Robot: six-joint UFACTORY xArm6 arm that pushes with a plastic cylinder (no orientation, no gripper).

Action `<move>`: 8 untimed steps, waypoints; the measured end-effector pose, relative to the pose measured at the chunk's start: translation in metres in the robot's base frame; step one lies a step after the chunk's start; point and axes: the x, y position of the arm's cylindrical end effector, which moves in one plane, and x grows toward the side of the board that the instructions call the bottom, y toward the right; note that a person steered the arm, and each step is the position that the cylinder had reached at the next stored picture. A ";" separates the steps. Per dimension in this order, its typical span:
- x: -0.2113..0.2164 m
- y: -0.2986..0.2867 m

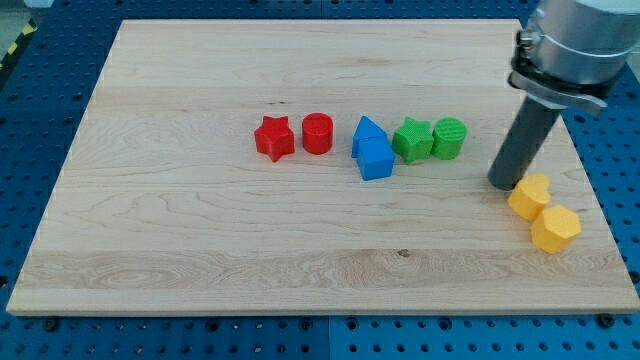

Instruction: Move the green circle above to the yellow heart

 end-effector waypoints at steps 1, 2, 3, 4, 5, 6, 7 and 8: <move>0.002 -0.002; 0.002 -0.036; 0.001 -0.067; 0.001 -0.071; 0.001 -0.096; 0.001 -0.097; -0.008 -0.100; -0.027 -0.104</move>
